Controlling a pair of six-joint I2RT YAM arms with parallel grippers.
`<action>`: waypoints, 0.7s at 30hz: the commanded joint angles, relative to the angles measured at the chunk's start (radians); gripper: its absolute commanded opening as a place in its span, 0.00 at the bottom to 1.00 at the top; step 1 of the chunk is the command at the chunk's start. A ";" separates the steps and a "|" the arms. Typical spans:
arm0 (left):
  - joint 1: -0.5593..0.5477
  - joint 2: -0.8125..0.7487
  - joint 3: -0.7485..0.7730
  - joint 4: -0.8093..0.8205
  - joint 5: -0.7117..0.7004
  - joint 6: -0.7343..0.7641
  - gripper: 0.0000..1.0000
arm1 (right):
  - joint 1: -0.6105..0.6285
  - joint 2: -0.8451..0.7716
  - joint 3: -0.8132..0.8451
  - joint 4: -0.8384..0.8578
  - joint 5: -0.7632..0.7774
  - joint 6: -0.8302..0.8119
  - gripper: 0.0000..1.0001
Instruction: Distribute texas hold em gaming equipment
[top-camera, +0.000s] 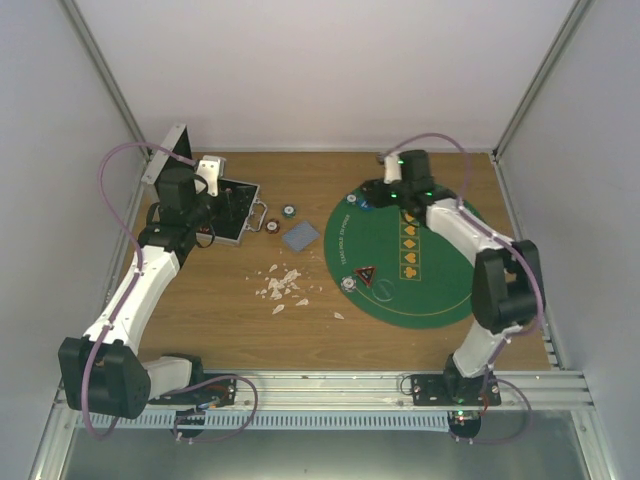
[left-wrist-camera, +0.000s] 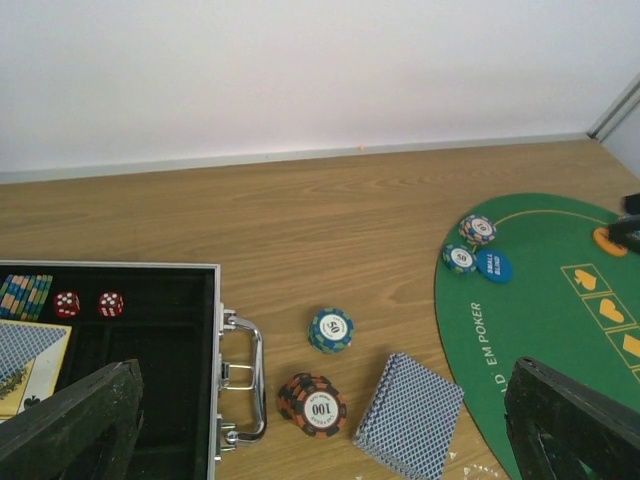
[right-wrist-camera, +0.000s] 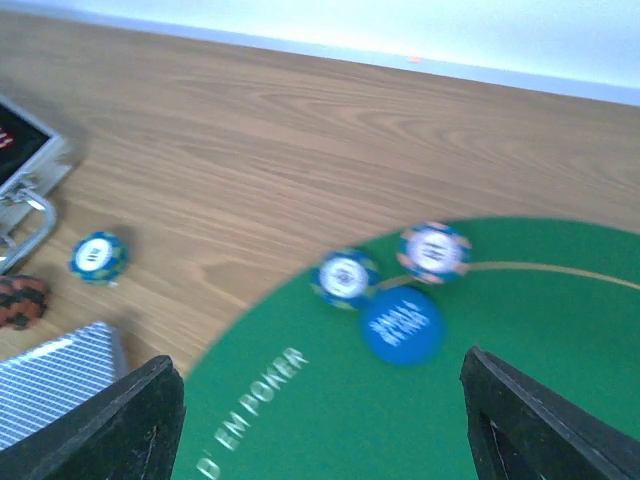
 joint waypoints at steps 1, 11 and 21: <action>-0.005 -0.020 -0.003 0.040 -0.008 0.010 0.99 | 0.146 0.143 0.133 -0.052 0.073 -0.010 0.76; -0.006 -0.017 -0.003 0.044 0.012 0.006 0.99 | 0.352 0.529 0.552 -0.201 0.115 -0.053 0.77; -0.005 -0.017 0.001 0.044 0.038 -0.002 0.99 | 0.403 0.776 0.890 -0.336 0.101 -0.058 0.77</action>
